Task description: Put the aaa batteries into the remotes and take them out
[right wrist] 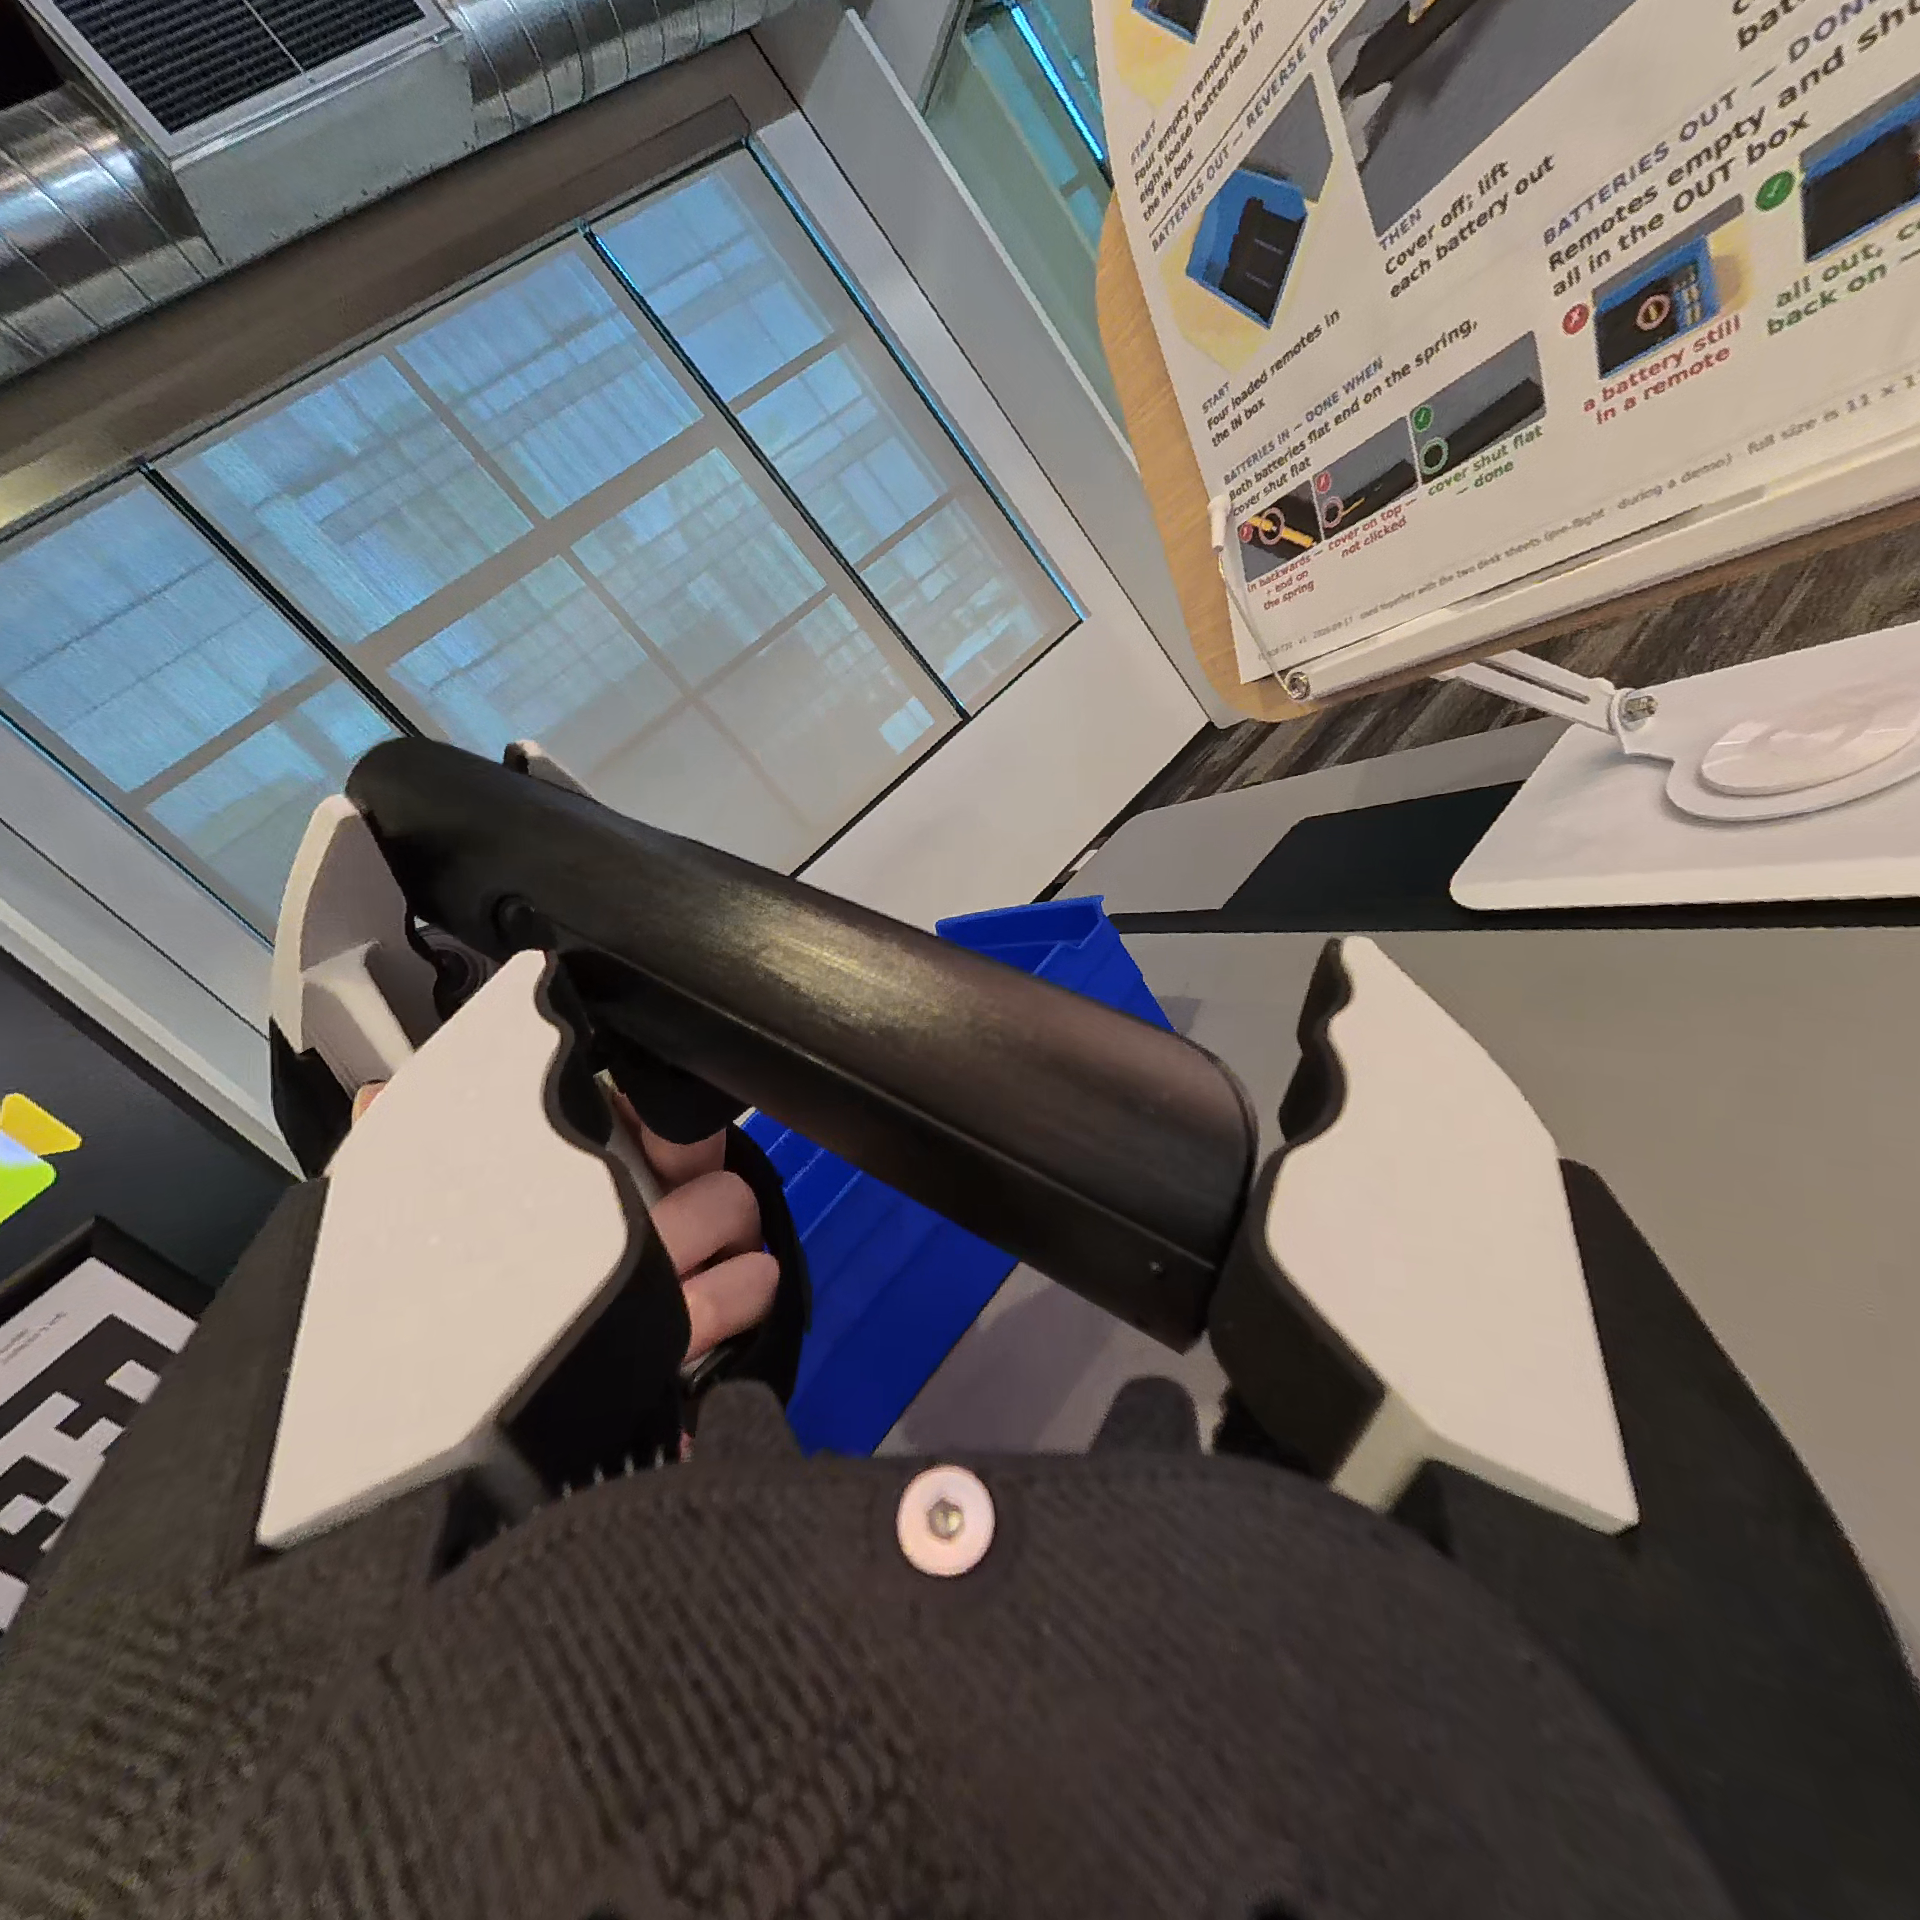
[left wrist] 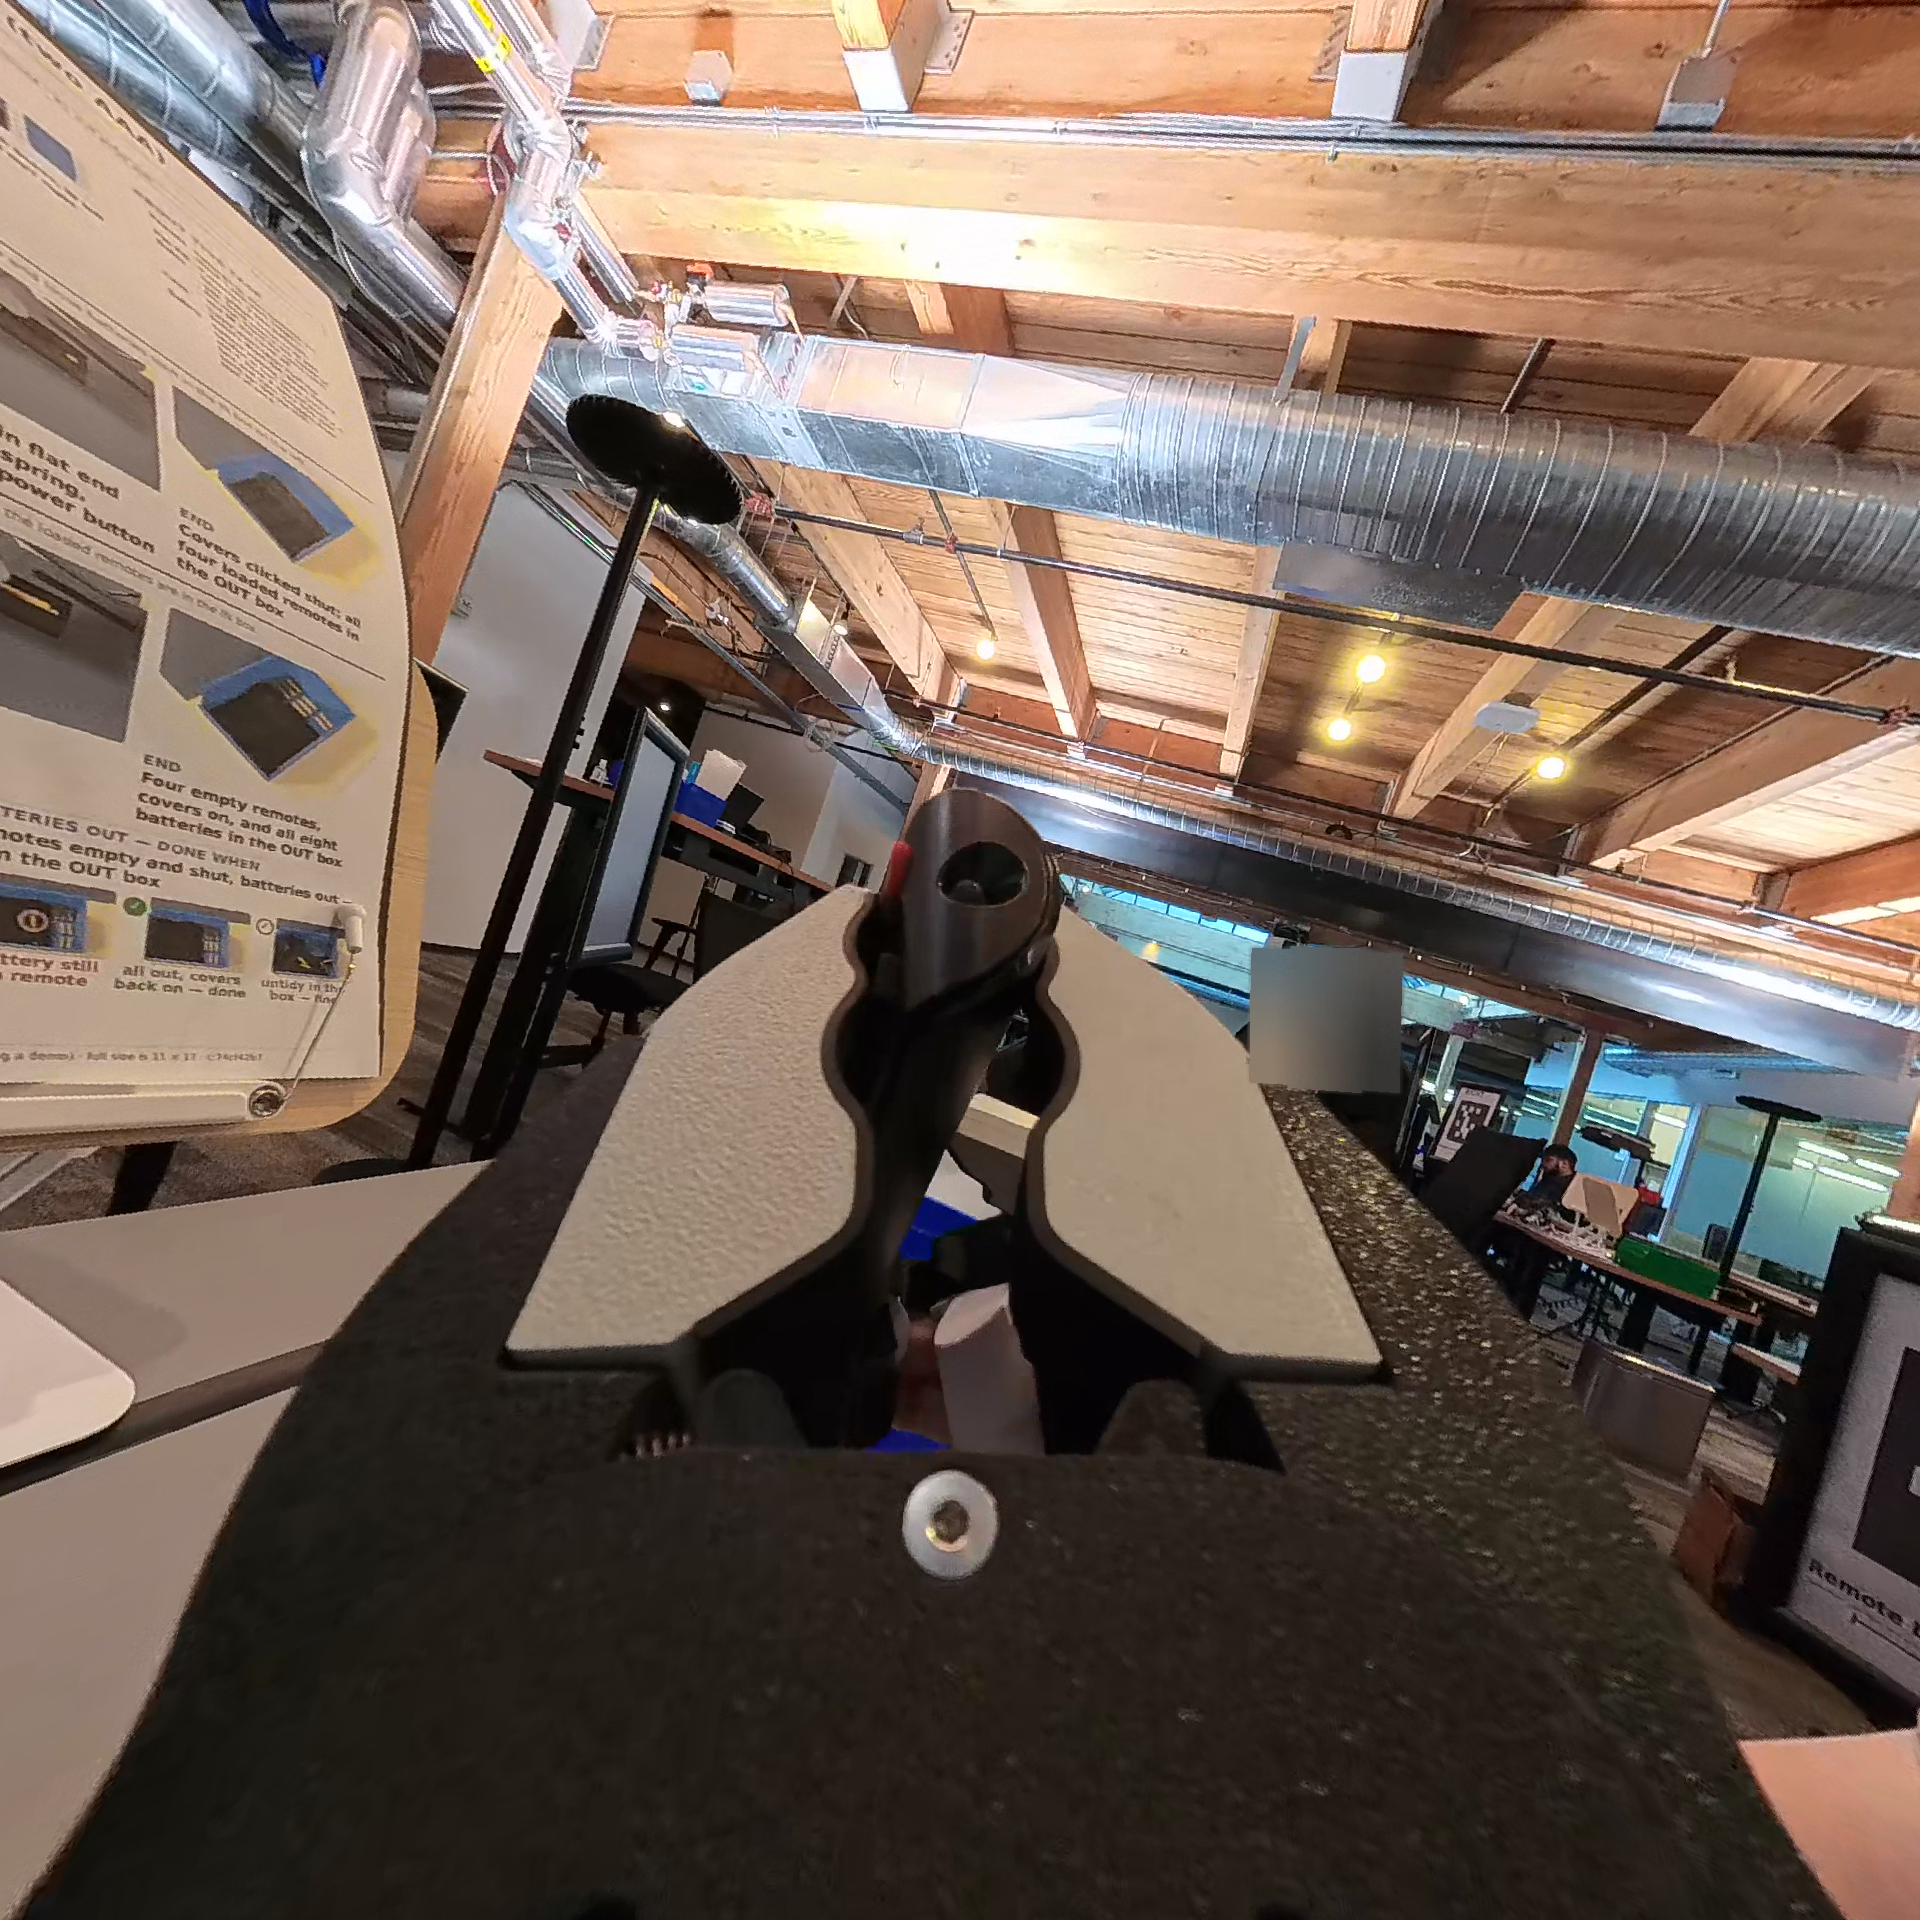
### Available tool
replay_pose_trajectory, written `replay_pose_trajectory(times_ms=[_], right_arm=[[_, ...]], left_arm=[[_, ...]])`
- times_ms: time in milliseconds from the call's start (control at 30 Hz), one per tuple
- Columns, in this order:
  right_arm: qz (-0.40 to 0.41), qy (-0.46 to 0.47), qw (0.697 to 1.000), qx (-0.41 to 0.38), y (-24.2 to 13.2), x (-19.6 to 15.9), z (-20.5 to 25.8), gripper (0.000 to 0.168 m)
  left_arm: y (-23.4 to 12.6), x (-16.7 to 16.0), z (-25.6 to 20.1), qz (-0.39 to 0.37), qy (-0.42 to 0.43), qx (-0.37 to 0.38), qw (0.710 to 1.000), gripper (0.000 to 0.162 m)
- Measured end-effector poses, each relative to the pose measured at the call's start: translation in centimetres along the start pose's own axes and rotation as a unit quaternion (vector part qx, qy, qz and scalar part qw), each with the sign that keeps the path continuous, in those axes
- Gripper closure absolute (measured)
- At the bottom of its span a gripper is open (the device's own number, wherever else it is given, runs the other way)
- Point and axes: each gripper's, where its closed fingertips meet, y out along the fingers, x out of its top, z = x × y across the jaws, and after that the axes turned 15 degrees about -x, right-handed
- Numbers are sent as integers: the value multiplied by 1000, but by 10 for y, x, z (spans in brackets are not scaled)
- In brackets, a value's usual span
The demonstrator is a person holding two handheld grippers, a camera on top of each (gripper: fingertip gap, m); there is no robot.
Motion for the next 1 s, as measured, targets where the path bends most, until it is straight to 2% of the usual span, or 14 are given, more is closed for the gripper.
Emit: replay_pose_trajectory(times_ms=[467, 500, 600, 633, 667, 700, 733, 767, 800, 833, 900, 933, 1000], right_arm=[[-8, -38, 999, 8, -3, 8, 5, 43], [-8, -40, 999, 9, -3, 9, 5, 43], [-14, -42, 998, 36, -7, 11, 12, 49], [-52, -16, 994, 97, -20, 24, 23, 73], [-102, 32, 987, 123, -33, 43, 21, 153], [-115, 41, 987, 105, -33, 51, 9, 145], [-88, 21, 991, 102, -29, 47, 5, 138], [-54, 25, 992, 114, -26, 42, 4, 131], [-39, 26, 990, 130, -26, 42, 7, 141], [-32, 6, 991, 132, -25, 39, 11, 144], [-36, -28, 991, 127, -21, 35, 18, 138], [-32, -29, 990, 137, -19, 33, 23, 131], [-8, -7, 987, 159, -16, 27, 26, 130]], left_arm=[[2, 4, -4, -15, -12, -10, 1000, 137], [2, 5, -3, -18, -17, -10, 1000, 132], [-1, 9, -1, -30, -25, -6, 999, 136], [-8, 20, 6, -62, -39, 7, 997, 138], [-3, 17, -3, -50, -74, -48, 995, 137], [4, 3, -4, -17, -67, -37, 997, 137], [5, 0, -7, -2, 2, -10, 1000, 138], [7, 1, -11, 15, 36, -1, 999, 138], [9, 5, -15, 20, 42, -10, 999, 138], [7, 12, -14, 14, 51, -1, 999, 139], [0, 22, -8, -18, 17, -1, 1000, 139], [-3, 24, -4, -31, -8, -5, 999, 139], [-9, 27, 5, -48, -41, -2, 998, 139]])
